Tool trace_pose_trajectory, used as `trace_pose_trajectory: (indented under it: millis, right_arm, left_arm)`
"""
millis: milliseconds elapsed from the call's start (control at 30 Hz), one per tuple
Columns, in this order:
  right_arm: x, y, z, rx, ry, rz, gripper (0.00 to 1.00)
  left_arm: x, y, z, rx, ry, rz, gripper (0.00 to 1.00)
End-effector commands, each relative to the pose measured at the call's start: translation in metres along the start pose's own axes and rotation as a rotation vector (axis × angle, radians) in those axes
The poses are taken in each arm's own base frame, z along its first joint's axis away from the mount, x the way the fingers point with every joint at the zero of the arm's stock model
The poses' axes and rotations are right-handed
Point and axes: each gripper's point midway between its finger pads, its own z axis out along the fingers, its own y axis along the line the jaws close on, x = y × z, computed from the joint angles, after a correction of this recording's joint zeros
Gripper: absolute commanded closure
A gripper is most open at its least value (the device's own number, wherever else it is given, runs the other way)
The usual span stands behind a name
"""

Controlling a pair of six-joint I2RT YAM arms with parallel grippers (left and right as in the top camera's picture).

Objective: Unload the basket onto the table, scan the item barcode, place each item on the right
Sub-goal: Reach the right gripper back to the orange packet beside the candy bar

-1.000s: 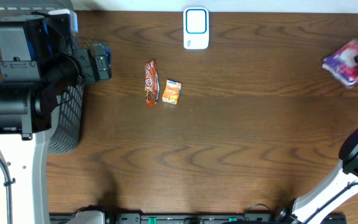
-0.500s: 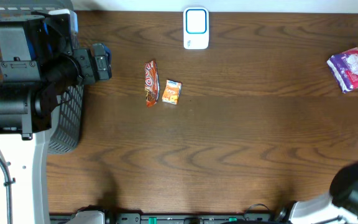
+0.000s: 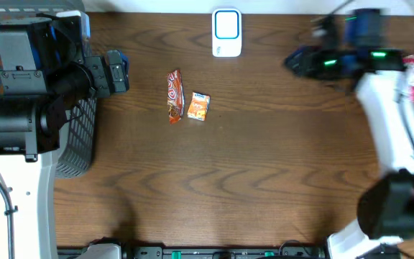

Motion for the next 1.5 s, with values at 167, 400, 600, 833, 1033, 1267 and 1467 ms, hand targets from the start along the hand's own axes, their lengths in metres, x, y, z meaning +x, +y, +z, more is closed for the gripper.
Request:
trace_pose_trajectory:
  millis: [167, 400, 600, 833, 1033, 1267, 1467]
  right_arm:
    - [0.045, 0.057, 0.083, 0.135, 0.098, -0.165, 0.59]
    - [0.065, 0.095, 0.124, 0.293, 0.021, -0.275, 0.27]
    - [0.088, 0.104, 0.168, 0.334, 0.026, -0.355, 0.33]
    - [0.097, 0.104, 0.185, 0.37, 0.015, -0.387, 0.36]
    - [0.098, 0.099, 0.189, 0.381, 0.019, -0.392, 0.4]
    - [0.094, 0.122, 0.199, 0.278, -0.014, -0.396, 0.39]
    - [0.092, 0.122, 0.205, 0.286, -0.036, -0.391, 0.36]
  left_arm:
    - [-0.001, 0.0, -0.002, 0.002, -0.005, 0.0, 0.02]
    - [-0.001, 0.0, -0.002, 0.002, -0.005, 0.0, 0.02]
    - [-0.001, 0.0, -0.002, 0.002, -0.005, 0.0, 0.02]
    - [-0.001, 0.0, -0.002, 0.002, -0.005, 0.0, 0.02]
    - [-0.001, 0.0, -0.002, 0.002, -0.005, 0.0, 0.02]
    - [-0.001, 0.0, -0.002, 0.002, -0.005, 0.0, 0.02]
    - [-0.001, 0.0, -0.002, 0.002, -0.005, 0.0, 0.02]
